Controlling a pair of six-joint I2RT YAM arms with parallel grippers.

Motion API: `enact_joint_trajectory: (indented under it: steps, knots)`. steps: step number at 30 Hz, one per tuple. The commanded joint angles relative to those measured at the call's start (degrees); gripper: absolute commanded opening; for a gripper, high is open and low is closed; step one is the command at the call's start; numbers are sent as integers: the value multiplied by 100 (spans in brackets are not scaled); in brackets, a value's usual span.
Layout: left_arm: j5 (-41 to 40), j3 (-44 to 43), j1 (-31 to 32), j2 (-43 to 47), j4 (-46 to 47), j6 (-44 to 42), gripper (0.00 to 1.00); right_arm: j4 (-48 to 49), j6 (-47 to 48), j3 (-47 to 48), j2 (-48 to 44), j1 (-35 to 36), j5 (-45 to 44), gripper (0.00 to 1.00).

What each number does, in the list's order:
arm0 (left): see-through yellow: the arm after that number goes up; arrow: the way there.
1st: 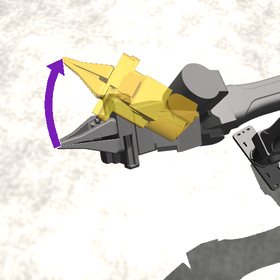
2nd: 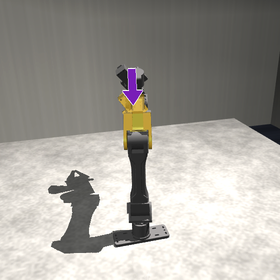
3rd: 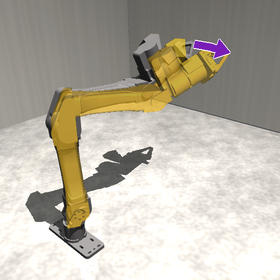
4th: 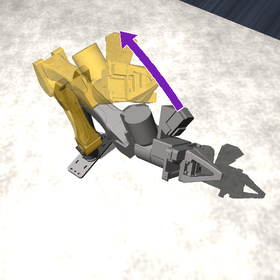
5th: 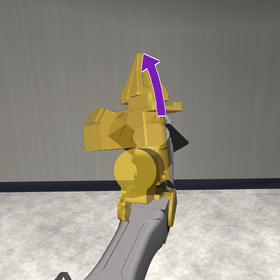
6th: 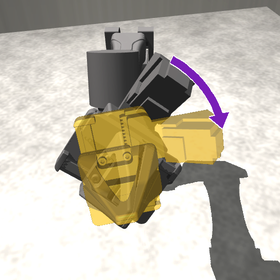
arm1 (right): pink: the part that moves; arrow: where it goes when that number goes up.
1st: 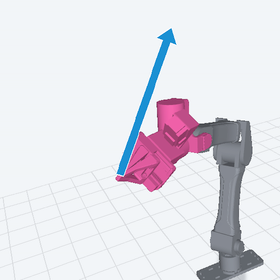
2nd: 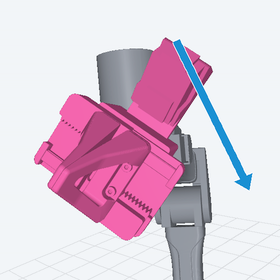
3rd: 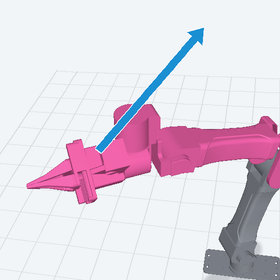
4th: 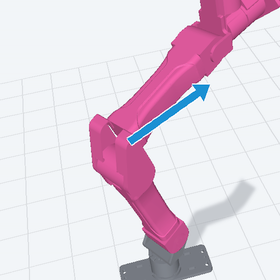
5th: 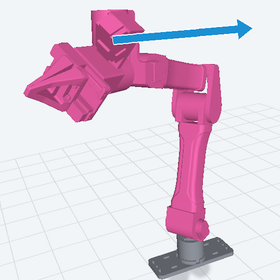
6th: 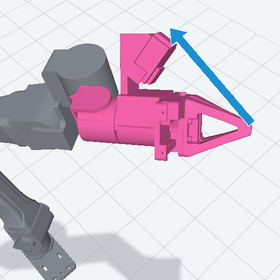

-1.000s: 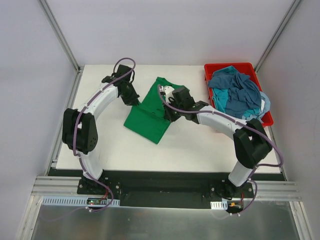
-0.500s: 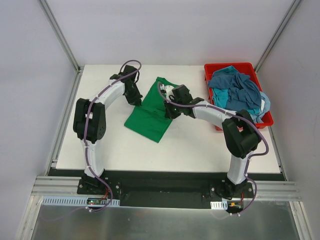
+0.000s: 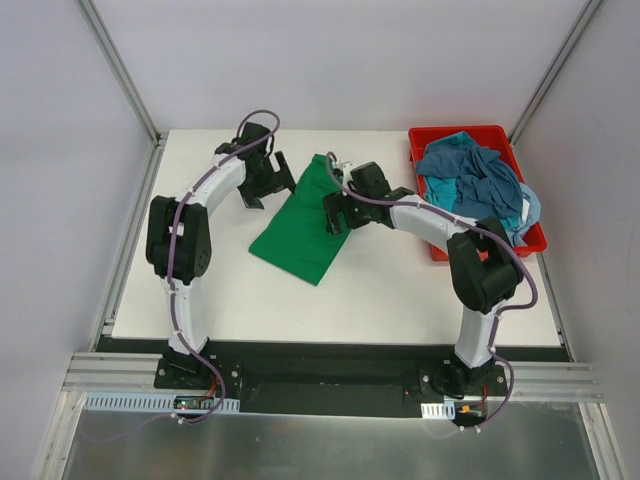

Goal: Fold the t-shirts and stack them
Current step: Fold the folded rectangular tshirt in 1/3 of the way, then grab one side of the 2/3 rectangular tshirt with both arms

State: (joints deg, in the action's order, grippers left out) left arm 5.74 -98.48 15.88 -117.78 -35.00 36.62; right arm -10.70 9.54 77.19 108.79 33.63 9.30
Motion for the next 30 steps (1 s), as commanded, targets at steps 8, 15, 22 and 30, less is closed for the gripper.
enact_joint_trajectory:
  steps: [8, 15, 22, 30]
  knots:
    - [-539, 2497, -243, 2425, -50, 284, 99, -178, 583, -898, -1457, 924, -60, 96]
    - [6, 3273, -559, 2374, 213, 310, 93, -555, 865, -505, -791, 2085, 239, 99]
    - [-108, 3335, -612, 1961, 257, 495, 76, -951, 1005, 33, -34, 2341, 28, 92]
    - [50, 3317, -612, 1460, 363, 574, 57, -1312, 1147, 218, 379, 2359, -297, 82]
